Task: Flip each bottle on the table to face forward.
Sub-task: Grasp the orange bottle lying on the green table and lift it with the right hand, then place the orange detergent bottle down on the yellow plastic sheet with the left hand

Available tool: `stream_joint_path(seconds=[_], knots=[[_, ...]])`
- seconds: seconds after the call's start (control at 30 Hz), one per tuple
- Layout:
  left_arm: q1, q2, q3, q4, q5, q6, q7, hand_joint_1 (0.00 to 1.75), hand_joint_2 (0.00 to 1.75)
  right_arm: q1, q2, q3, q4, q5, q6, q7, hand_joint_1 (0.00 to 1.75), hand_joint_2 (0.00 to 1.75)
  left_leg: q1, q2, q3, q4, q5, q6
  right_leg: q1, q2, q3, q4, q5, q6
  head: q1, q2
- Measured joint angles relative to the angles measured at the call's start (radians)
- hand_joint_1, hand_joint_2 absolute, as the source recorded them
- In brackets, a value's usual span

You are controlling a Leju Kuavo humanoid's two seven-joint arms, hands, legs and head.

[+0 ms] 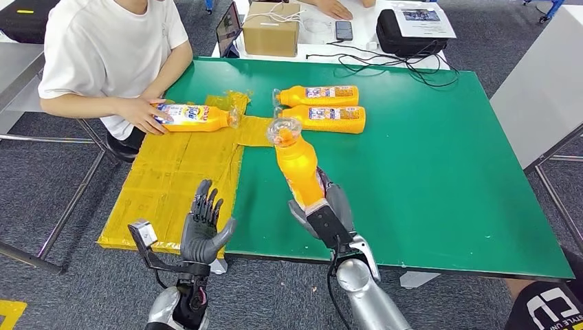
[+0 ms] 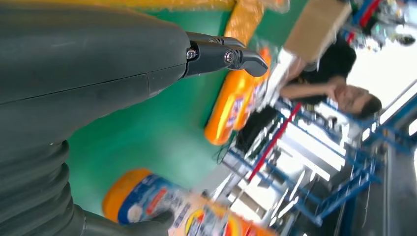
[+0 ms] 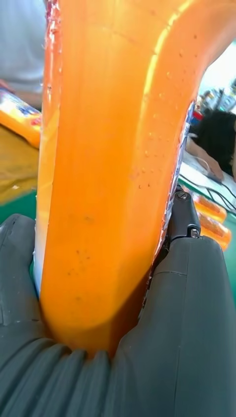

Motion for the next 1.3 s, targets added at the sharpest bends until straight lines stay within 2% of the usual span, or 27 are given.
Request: stream_joint_path(seconds=[0.1,0.37,0.57,0.87,1.1,1.3], knots=[[0.003,0.000,-0.029,-0.005,-0.026,-0.032,-0.022,0.00,1.75,0.004,0.005,0.024,-0.002,0.044,0.019,-0.021,1.75,1.75,0.000,0.000,0.000,0.000,0.000,0.000,0.000,0.000,0.000,0.000,0.000,0.000,0.000,0.000],[0.001,0.000,-0.052,-0.035,-0.027,-0.041,-0.039,0.00,1.75,0.017,0.020,0.132,0.016,0.137,0.064,-0.044,1.75,1.75,0.001,0.000,0.000,0.000,0.000,0.000,0.000,0.000,0.000,0.000,0.000,0.000,0.000,0.000],[0.004,-0.002,-0.049,-0.057,0.055,-0.078,-0.006,0.00,1.75,0.001,0.031,0.208,0.059,0.204,0.027,-0.057,1.75,1.75,0.000,0.000,0.000,0.000,0.000,0.000,0.000,0.000,-0.001,0.000,0.000,0.000,0.000,0.000],[0.007,-0.002,-0.055,-0.064,0.032,-0.095,-0.009,0.00,1.75,-0.027,0.034,0.239,0.081,0.207,0.023,-0.043,1.75,1.75,0.000,0.000,0.000,0.000,0.000,0.000,0.000,0.000,-0.001,0.000,0.000,0.000,0.000,0.000],[-0.001,-0.002,-0.082,-0.070,-0.037,-0.091,-0.049,0.00,1.75,-0.029,0.047,0.250,0.096,0.202,0.020,0.025,1.75,1.75,0.000,0.000,-0.001,0.000,0.000,0.000,0.000,0.000,-0.001,0.000,0.000,0.000,0.000,0.000],[-0.003,-0.002,-0.096,-0.073,-0.080,-0.110,-0.080,0.00,1.75,-0.028,0.062,0.250,0.112,0.199,0.017,0.038,1.75,1.75,0.000,0.000,-0.001,0.000,0.000,0.000,0.000,0.000,-0.001,0.000,0.000,0.000,0.000,0.000]])
